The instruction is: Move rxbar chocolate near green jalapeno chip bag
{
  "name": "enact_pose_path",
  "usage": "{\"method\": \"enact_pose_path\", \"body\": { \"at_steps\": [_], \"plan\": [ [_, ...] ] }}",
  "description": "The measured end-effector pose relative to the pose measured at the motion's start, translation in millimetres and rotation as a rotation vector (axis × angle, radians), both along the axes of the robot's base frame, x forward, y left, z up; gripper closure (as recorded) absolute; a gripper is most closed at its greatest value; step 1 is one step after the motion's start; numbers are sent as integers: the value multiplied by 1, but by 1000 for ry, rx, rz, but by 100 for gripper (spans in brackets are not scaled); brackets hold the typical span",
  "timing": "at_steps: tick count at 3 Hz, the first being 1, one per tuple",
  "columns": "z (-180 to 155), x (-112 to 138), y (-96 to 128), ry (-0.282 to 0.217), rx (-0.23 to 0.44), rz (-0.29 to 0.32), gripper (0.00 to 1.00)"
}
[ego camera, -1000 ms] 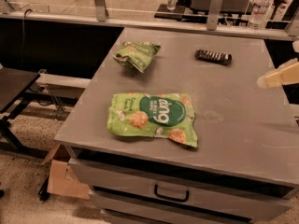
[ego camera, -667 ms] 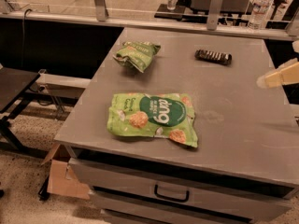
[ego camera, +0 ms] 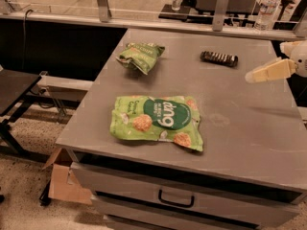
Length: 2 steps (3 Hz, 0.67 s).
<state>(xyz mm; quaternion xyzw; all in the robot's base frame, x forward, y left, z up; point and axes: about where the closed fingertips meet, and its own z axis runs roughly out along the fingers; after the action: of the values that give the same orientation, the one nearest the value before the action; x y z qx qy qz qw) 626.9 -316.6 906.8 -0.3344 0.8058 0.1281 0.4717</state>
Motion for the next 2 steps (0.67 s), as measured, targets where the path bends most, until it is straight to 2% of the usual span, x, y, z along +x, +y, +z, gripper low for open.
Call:
{"method": "enact_pose_path", "body": {
  "at_steps": [1, 2],
  "plan": [
    [-16, 24, 4, 9, 16, 2, 0],
    [-30, 55, 12, -4, 51, 17, 0]
  ]
}}
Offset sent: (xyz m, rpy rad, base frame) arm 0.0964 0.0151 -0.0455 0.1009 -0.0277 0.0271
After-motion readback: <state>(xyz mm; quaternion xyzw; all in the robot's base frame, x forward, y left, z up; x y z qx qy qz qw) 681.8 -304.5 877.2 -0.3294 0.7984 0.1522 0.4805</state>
